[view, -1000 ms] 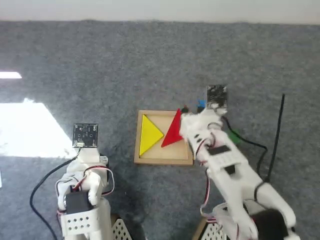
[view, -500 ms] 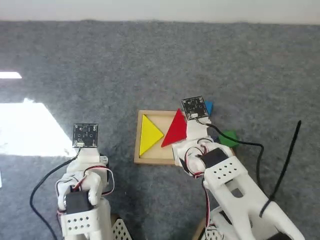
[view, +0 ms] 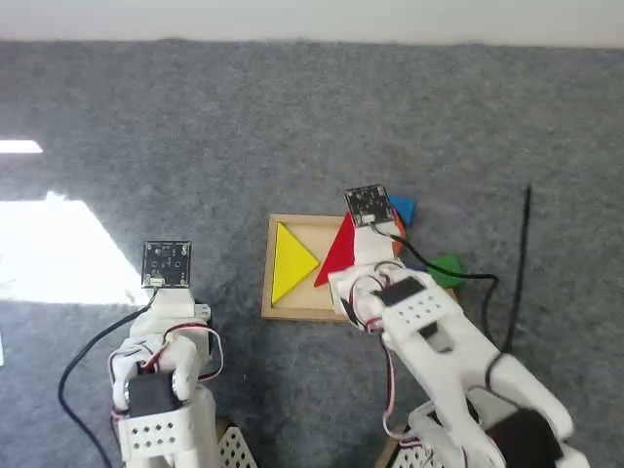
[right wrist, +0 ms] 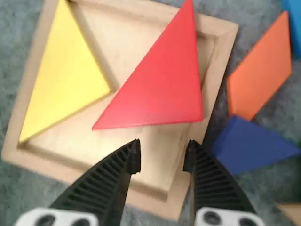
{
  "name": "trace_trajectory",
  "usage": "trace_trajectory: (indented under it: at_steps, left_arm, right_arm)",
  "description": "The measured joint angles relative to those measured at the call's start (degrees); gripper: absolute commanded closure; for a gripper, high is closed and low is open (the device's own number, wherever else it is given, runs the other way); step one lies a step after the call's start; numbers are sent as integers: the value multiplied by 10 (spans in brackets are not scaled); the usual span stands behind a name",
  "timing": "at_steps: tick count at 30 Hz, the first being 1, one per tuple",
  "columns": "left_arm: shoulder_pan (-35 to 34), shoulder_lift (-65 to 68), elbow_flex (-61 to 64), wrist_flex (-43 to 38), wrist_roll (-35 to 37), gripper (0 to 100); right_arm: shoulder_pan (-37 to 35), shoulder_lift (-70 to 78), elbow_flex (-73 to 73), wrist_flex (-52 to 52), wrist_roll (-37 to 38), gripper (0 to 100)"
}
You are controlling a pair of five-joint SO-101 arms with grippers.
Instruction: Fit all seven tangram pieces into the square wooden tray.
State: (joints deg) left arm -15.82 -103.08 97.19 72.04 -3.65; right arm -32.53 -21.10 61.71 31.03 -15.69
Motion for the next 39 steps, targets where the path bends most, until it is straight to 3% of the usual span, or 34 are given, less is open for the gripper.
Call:
trace_trajectory:
  at_steps: [15,39]
  left_arm:
    - [0,0,0,0,0,986]
    - [0,0,0,0,0,986]
  right_arm:
    - [-13,101,-18,-173,-3,833]
    - [-53,97,-18,-255,-60,832]
